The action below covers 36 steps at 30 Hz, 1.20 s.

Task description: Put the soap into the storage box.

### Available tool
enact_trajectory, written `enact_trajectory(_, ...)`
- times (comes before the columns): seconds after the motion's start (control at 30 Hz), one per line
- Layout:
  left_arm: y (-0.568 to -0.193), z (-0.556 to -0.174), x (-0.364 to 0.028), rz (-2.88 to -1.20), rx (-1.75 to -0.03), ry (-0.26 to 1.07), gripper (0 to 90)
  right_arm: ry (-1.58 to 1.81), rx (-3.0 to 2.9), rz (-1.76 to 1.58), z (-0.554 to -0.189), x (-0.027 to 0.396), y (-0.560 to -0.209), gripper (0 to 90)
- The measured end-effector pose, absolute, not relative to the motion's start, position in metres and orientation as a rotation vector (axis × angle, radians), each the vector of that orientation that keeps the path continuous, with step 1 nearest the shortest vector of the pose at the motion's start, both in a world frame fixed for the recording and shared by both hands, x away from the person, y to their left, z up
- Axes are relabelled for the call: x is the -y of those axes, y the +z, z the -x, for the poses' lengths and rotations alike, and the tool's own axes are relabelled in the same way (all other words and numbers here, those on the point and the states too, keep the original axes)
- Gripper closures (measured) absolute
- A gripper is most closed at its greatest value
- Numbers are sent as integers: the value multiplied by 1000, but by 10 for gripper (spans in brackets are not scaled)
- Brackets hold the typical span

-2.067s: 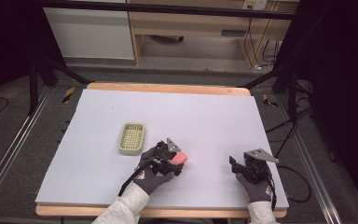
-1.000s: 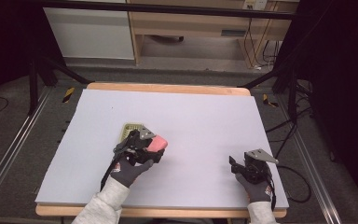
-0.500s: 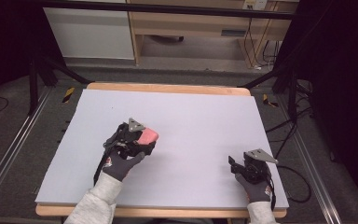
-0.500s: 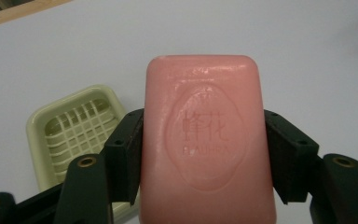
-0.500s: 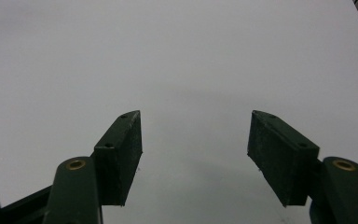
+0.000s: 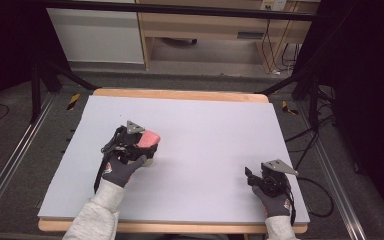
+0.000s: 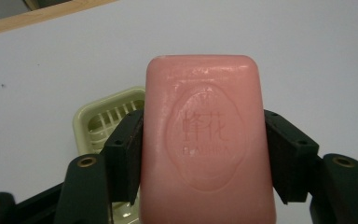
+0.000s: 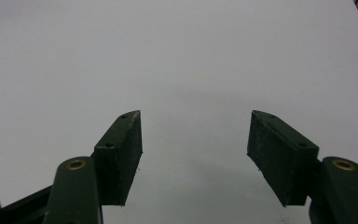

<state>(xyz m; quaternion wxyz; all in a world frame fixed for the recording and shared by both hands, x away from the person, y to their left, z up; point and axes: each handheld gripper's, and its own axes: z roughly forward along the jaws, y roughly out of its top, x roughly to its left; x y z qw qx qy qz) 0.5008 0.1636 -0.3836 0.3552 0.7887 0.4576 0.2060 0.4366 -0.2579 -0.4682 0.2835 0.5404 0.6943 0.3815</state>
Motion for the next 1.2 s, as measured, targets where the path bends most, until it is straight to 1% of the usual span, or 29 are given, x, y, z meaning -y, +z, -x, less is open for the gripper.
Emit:
enact_trajectory(0.73,-395,-519,-181,-1984,-1270,558,371,1015,-1863,-1438,-438,257,-469,354)
enact_trajectory(1.2,-405,-530,-180,-1986,-1301,571,372,1015,-1871,-1434,-438,255,-470,354)
